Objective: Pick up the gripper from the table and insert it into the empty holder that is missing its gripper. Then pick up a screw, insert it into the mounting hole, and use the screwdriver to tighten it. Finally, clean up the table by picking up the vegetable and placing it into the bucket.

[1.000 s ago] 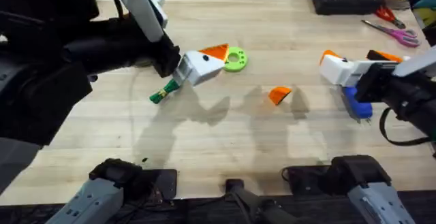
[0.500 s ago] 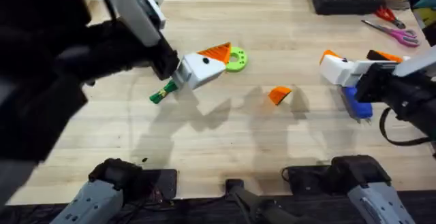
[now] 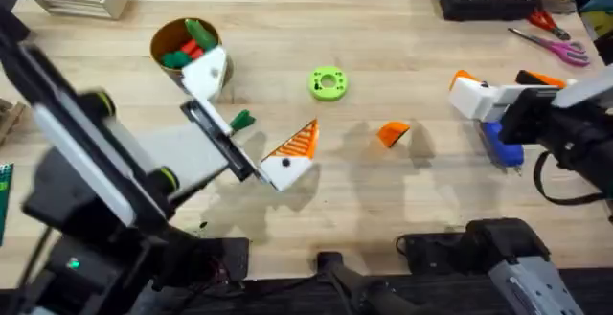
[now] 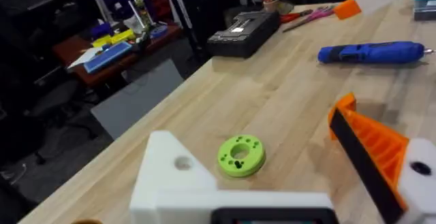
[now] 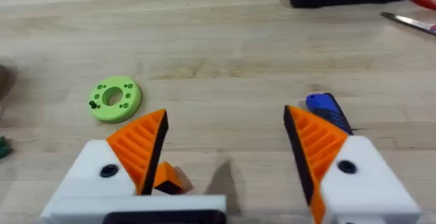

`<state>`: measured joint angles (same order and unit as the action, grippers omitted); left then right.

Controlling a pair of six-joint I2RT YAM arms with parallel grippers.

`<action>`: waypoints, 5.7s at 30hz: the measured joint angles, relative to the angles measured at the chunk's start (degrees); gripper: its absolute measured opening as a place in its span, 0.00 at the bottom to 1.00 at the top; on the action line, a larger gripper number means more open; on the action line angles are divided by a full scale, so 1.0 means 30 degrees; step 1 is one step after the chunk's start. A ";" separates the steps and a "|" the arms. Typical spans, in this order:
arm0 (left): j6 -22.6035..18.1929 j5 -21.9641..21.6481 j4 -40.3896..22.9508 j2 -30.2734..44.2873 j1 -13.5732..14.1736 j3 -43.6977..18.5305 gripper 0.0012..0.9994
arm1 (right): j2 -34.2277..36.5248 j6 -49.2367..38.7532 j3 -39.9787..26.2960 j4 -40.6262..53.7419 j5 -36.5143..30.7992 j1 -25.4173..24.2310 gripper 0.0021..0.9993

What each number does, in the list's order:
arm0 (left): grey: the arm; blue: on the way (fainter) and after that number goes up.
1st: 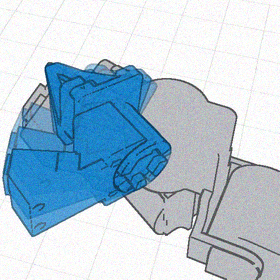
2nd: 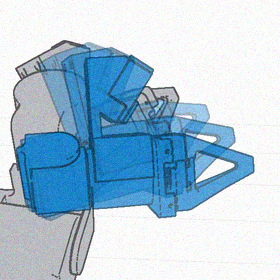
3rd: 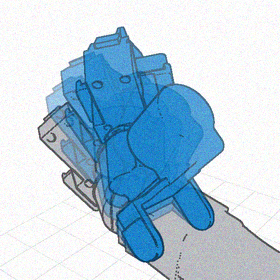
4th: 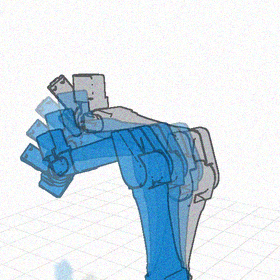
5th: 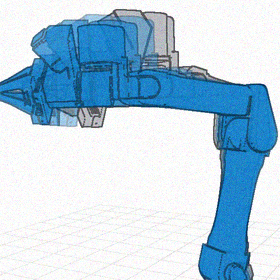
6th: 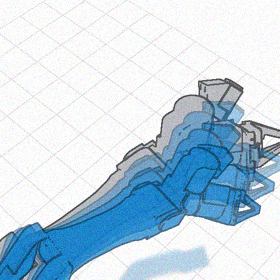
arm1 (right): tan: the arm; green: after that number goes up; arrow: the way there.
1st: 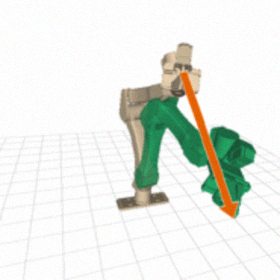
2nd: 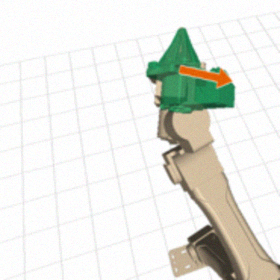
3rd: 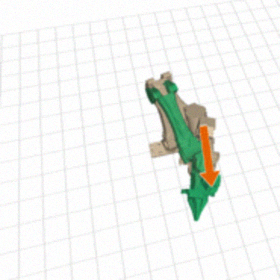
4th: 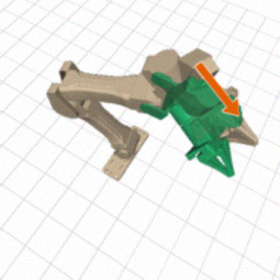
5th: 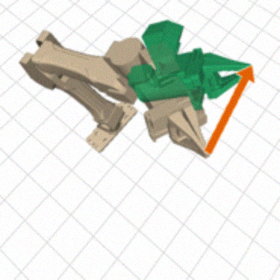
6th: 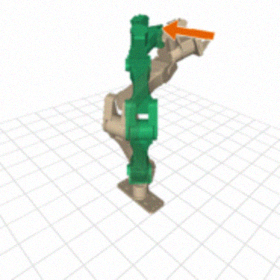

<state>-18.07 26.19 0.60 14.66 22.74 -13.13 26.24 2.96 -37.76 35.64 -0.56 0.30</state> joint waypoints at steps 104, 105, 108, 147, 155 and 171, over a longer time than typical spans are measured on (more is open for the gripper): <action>0.8190 0.4928 -0.1376 -0.4787 -0.1523 0.4190 0.99 | 1.6027 -0.4097 -0.4765 0.5469 0.0918 0.6098 0.39; 0.8184 0.4928 -0.1376 -0.4787 -0.1523 0.4190 0.99 | 1.6098 -0.4025 -0.4765 0.5395 0.0918 0.6098 0.29; 0.8185 0.4928 -0.1376 -0.4782 -0.1523 0.4190 0.99 | 1.6130 -0.4095 -0.4797 0.5222 0.0906 0.6098 0.03; 0.8190 0.4928 -0.1376 -0.4786 -0.1523 0.4190 0.99 | 2.0936 0.9826 -0.2805 -1.1022 2.6248 0.6444 0.01; 0.8190 0.4928 -0.1376 -0.4783 -0.1523 0.4190 0.99 | 2.1260 1.3059 -0.2805 -1.3616 2.5738 0.7551 0.01; 0.8204 0.4244 -0.1384 -0.4787 -0.1727 0.4190 0.99 | 2.2961 1.6932 -0.2798 -1.9090 2.5198 0.8984 0.01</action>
<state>6.55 38.92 -3.55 0.30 17.56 -0.56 95.12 53.76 -46.15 -21.64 75.04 27.25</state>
